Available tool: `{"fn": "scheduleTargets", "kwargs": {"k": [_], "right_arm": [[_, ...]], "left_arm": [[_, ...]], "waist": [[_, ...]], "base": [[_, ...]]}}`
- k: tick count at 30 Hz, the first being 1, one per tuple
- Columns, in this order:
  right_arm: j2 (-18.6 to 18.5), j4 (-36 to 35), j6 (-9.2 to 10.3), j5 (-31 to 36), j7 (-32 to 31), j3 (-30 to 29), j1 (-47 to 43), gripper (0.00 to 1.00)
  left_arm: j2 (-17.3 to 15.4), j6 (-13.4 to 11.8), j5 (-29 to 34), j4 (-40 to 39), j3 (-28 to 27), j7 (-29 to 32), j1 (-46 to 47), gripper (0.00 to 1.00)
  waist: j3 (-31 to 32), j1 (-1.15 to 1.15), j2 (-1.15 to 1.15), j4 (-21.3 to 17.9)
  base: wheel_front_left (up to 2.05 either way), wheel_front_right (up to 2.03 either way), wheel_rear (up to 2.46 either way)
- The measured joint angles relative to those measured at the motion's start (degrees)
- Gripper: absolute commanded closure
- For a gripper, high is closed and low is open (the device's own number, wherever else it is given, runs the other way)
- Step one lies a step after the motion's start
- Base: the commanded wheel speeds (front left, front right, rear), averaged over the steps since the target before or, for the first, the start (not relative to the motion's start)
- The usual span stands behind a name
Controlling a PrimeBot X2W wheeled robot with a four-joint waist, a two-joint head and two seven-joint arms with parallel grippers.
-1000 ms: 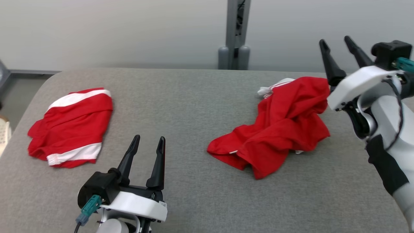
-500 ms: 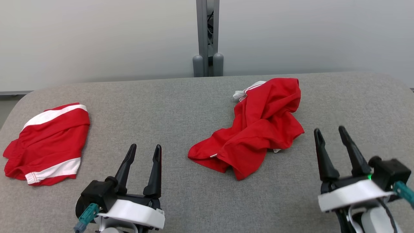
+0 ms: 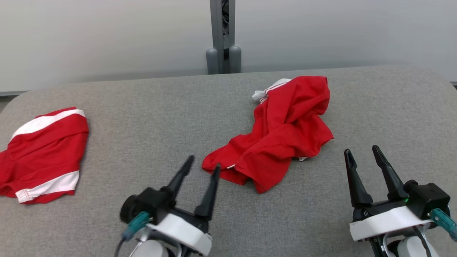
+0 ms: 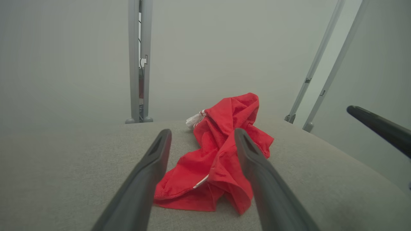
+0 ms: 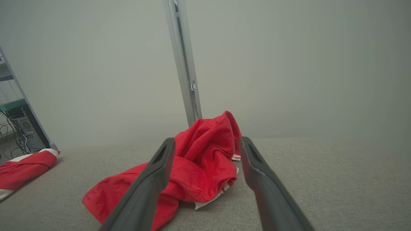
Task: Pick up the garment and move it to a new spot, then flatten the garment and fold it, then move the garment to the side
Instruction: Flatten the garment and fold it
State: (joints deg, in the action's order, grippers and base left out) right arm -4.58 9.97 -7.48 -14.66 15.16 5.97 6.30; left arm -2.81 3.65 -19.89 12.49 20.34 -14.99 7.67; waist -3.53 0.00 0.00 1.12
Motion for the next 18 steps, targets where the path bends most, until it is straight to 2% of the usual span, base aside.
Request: {"fn": "scheduleTargets", "kwargs": {"k": [4, 9, 18], "right_arm": [[0.1, 0.3, 0.00, 0.6, 0.0, 0.1, 0.0, 0.00], [0.5, 0.2, 0.00, 1.0, 0.0, 0.3, 0.3, 0.00], [1.0, 0.1, 0.00, 1.0, 0.0, -0.9, 1.8, 0.00]], "left_arm": [[0.1, 1.5, 0.5, 6.0, 5.5, 0.5, 4.8, 0.00], [0.1, 2.6, 0.2, 12.4, 10.4, 5.0, 11.0, 0.00], [0.0, 2.5, -2.9, 20.8, 12.3, 7.4, 17.7, 0.00]], "waist": [[-1.2, 0.00, 0.00, -0.8], [-3.2, 0.00, 0.00, -2.5], [-6.9, 0.00, 0.00, -6.2]], "base": [[0.00, 0.00, 0.00], [0.00, 0.00, 0.00], [0.00, 0.00, 0.00]]}}
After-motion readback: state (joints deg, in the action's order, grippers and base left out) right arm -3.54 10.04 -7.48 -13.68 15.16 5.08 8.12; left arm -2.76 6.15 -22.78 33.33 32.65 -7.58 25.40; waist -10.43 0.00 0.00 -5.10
